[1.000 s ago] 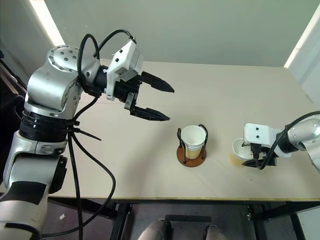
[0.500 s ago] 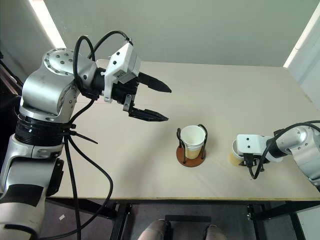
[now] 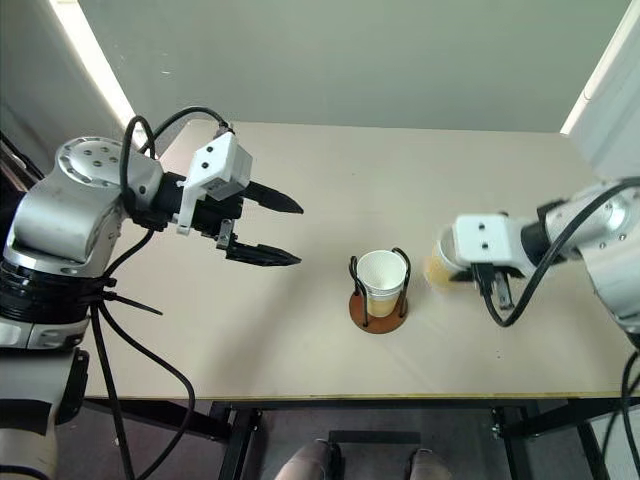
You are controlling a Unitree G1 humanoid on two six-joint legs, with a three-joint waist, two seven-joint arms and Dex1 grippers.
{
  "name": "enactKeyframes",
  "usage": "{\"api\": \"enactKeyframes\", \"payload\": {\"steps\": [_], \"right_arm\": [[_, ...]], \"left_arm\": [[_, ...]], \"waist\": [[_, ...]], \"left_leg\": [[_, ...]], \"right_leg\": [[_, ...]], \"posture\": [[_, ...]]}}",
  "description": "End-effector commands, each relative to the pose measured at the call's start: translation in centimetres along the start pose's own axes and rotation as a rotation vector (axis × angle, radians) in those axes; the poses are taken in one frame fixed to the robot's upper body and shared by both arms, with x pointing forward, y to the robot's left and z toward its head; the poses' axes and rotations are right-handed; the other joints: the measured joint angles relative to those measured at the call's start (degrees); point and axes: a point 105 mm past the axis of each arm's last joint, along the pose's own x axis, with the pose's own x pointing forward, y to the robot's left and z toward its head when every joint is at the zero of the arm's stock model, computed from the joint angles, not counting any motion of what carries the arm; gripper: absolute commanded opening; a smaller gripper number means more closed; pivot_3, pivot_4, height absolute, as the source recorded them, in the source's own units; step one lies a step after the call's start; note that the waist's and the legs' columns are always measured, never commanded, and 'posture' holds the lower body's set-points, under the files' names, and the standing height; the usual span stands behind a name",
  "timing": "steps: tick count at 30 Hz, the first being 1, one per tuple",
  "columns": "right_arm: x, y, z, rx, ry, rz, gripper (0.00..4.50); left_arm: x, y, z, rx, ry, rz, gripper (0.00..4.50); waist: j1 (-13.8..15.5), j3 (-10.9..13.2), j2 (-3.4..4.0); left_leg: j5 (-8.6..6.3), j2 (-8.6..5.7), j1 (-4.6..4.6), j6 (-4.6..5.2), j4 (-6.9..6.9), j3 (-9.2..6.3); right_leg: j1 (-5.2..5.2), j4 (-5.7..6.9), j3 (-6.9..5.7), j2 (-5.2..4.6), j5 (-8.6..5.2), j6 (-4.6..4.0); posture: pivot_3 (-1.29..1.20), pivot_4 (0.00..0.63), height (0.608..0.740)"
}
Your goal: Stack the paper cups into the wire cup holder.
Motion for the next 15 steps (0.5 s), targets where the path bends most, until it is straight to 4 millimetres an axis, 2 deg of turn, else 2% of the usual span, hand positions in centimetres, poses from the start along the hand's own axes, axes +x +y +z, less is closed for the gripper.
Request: {"api": "enactKeyframes", "payload": {"steps": [1,8,15], "right_arm": [[-0.7,-1.0,2.6,-0.082,-0.043,-0.012,0.02],[-1.3,-3.8,6.3,-0.251,-0.084,-0.040,0.02],[-0.4,-3.4,7.5,-0.314,-0.114,0.019,0.02]], "left_arm": [[-1.0,0.3,0.4,0.031,-0.001,0.048,4.50],[-0.6,0.2,0.1,0.031,-0.001,0.058,4.50],[-0.4,0.3,0.1,0.030,-0.006,0.064,4.50]], "waist": [[0.0,0.0,0.00],[-0.3,0.0,0.01],[-0.2,0.0,0.00]], "left_leg": [[0.00,0.00,0.00,0.00,-0.01,-0.01],[0.03,0.01,-0.04,-0.06,-0.09,-0.11],[0.15,0.02,-0.08,-0.35,-0.12,-0.16]], "right_leg": [[0.00,0.02,0.00,0.00,-0.01,-0.02],[-0.10,0.05,-0.07,0.04,-0.07,-0.15],[-0.11,0.04,-0.12,0.04,-0.17,-0.32]], "posture": [[0.00,0.150,0.740],[0.00,0.150,0.740],[0.00,0.150,0.740]]}}
